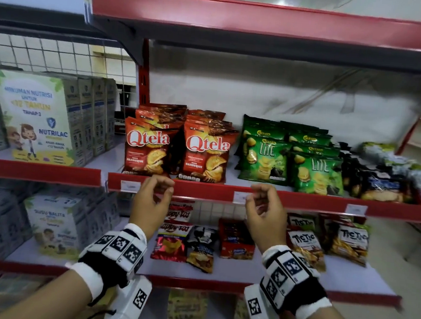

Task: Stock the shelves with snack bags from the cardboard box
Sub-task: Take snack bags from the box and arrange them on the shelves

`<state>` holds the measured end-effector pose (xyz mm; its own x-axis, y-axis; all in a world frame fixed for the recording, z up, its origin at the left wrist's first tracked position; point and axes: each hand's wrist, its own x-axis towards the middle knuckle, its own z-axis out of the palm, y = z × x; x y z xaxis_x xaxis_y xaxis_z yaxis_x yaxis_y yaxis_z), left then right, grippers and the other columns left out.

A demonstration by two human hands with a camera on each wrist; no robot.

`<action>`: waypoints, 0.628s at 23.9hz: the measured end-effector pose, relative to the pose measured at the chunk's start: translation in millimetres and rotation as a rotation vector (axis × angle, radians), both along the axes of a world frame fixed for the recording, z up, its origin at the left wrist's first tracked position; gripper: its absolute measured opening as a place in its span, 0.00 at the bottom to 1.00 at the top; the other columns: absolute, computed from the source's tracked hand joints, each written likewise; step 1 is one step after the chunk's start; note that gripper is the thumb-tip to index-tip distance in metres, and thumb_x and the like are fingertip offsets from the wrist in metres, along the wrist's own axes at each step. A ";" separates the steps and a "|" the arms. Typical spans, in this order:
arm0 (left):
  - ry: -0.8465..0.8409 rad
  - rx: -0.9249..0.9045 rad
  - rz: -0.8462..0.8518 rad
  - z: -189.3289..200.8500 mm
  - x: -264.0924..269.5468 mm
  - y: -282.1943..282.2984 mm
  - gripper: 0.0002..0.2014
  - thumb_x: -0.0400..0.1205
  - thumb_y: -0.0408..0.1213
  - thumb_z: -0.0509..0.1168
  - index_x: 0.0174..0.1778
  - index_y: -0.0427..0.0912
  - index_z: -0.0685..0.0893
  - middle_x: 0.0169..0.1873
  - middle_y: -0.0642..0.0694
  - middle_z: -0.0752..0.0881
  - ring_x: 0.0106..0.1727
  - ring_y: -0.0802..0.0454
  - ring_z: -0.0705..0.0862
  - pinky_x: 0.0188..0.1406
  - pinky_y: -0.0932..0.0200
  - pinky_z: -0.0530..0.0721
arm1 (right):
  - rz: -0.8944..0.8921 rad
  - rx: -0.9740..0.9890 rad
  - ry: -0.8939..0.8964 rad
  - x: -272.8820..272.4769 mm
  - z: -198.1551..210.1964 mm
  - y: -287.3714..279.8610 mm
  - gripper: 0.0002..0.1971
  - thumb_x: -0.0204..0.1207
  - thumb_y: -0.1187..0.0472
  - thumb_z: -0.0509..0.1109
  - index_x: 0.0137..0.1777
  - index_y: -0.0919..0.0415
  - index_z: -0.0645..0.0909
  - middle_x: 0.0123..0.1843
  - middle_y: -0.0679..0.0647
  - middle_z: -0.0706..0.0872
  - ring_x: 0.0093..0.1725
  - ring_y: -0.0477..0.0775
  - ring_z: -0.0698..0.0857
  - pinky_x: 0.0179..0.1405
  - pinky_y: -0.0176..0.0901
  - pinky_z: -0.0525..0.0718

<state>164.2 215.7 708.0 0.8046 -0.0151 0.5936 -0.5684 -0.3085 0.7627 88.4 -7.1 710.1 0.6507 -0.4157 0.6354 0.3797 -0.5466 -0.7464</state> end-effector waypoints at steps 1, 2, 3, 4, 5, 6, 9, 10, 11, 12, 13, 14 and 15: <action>0.014 0.016 -0.085 -2.1 -22.6 -27.6 0.07 0.81 0.27 0.65 0.45 0.46 0.80 0.48 0.40 0.83 0.49 0.47 0.83 0.52 0.52 0.82 | -0.063 -0.020 0.014 -33.6 -5.1 -22.8 0.09 0.78 0.67 0.67 0.54 0.55 0.77 0.45 0.54 0.82 0.41 0.49 0.81 0.35 0.29 0.78; 0.018 0.033 -0.085 -5.4 -24.6 -27.8 0.07 0.81 0.27 0.64 0.46 0.45 0.80 0.47 0.41 0.82 0.47 0.49 0.82 0.51 0.54 0.81 | -0.054 -0.023 0.029 -34.3 -9.2 -21.8 0.09 0.78 0.67 0.67 0.55 0.54 0.77 0.45 0.53 0.82 0.40 0.49 0.81 0.35 0.29 0.78; 0.028 0.040 -0.090 -10.7 -26.7 -32.0 0.07 0.81 0.27 0.64 0.46 0.45 0.80 0.46 0.41 0.82 0.45 0.51 0.82 0.49 0.56 0.80 | -0.040 -0.016 0.030 -38.9 -13.5 -23.0 0.09 0.78 0.67 0.67 0.56 0.54 0.77 0.44 0.53 0.82 0.39 0.49 0.81 0.34 0.31 0.79; 0.053 0.032 -0.099 -15.2 -30.6 -38.2 0.07 0.81 0.27 0.64 0.46 0.44 0.80 0.45 0.41 0.82 0.44 0.52 0.81 0.47 0.58 0.79 | -0.034 -0.007 0.035 -44.3 -17.1 -27.8 0.10 0.78 0.67 0.67 0.56 0.54 0.77 0.43 0.52 0.82 0.38 0.50 0.81 0.34 0.32 0.79; 0.080 0.018 -0.112 -19.7 -39.0 -47.9 0.07 0.81 0.27 0.64 0.46 0.44 0.80 0.45 0.42 0.82 0.44 0.52 0.81 0.45 0.59 0.78 | -0.031 0.009 0.044 -50.0 -20.5 -38.5 0.10 0.78 0.67 0.67 0.55 0.53 0.77 0.42 0.52 0.82 0.37 0.51 0.81 0.34 0.33 0.79; 0.118 0.018 -0.116 -25.1 -48.9 -60.9 0.07 0.82 0.27 0.64 0.46 0.45 0.80 0.45 0.43 0.83 0.44 0.51 0.82 0.43 0.60 0.78 | -0.030 0.021 0.058 -56.0 -23.1 -51.4 0.10 0.78 0.67 0.67 0.55 0.53 0.77 0.42 0.53 0.82 0.38 0.52 0.81 0.35 0.35 0.80; 0.194 0.059 -0.092 -58.9 -71.0 -98.5 0.08 0.82 0.27 0.63 0.46 0.46 0.79 0.46 0.44 0.83 0.44 0.52 0.82 0.40 0.66 0.77 | -0.023 0.010 0.113 -71.7 -43.6 -85.5 0.11 0.78 0.67 0.68 0.55 0.53 0.77 0.44 0.55 0.83 0.42 0.55 0.83 0.40 0.45 0.82; 0.222 0.059 -0.089 -71.2 -78.9 -111.1 0.08 0.81 0.26 0.63 0.47 0.45 0.79 0.46 0.44 0.83 0.45 0.51 0.82 0.41 0.66 0.77 | -0.002 0.004 0.128 -78.0 -54.7 -96.8 0.11 0.77 0.67 0.68 0.55 0.51 0.76 0.43 0.54 0.83 0.41 0.55 0.83 0.39 0.45 0.82; 0.250 0.051 -0.086 -84.6 -83.4 -119.7 0.08 0.81 0.24 0.64 0.48 0.42 0.80 0.46 0.42 0.84 0.45 0.48 0.83 0.43 0.64 0.78 | 0.019 0.015 0.149 -85.4 -64.2 -103.4 0.13 0.77 0.67 0.69 0.54 0.49 0.76 0.42 0.52 0.83 0.41 0.52 0.83 0.39 0.42 0.82; 0.290 0.039 -0.074 -100.6 -89.7 -132.5 0.08 0.80 0.23 0.64 0.49 0.40 0.80 0.46 0.40 0.85 0.46 0.46 0.83 0.45 0.61 0.78 | 0.041 0.020 0.181 -94.4 -78.2 -116.0 0.14 0.76 0.67 0.69 0.54 0.47 0.75 0.41 0.50 0.83 0.41 0.49 0.83 0.38 0.37 0.81; 0.327 0.030 -0.056 -119.6 -97.5 -145.5 0.08 0.79 0.21 0.64 0.50 0.36 0.81 0.47 0.38 0.85 0.47 0.44 0.83 0.46 0.60 0.77 | 0.055 0.013 0.213 -104.8 -94.9 -130.1 0.16 0.76 0.68 0.70 0.53 0.45 0.75 0.41 0.48 0.83 0.41 0.46 0.82 0.37 0.32 0.80; 0.360 0.026 -0.039 -138.3 -105.6 -158.0 0.08 0.79 0.20 0.64 0.51 0.33 0.81 0.48 0.36 0.85 0.48 0.44 0.82 0.49 0.59 0.77 | 0.064 0.002 0.251 -114.1 -111.7 -144.7 0.16 0.76 0.68 0.70 0.54 0.44 0.75 0.40 0.47 0.83 0.40 0.43 0.82 0.37 0.27 0.78; 0.391 0.027 -0.032 -159.5 -115.1 -168.9 0.09 0.78 0.19 0.64 0.52 0.31 0.81 0.49 0.34 0.85 0.50 0.43 0.82 0.51 0.57 0.78 | 0.067 0.001 0.310 -125.0 -129.6 -158.0 0.16 0.76 0.67 0.70 0.54 0.44 0.75 0.41 0.47 0.83 0.40 0.41 0.82 0.37 0.24 0.76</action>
<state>49.0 46.8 548.5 0.9689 -0.0549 0.2415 -0.2462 -0.3185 0.9154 -36.6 -165.1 580.5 0.8393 -0.3661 0.4020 0.1690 -0.5272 -0.8328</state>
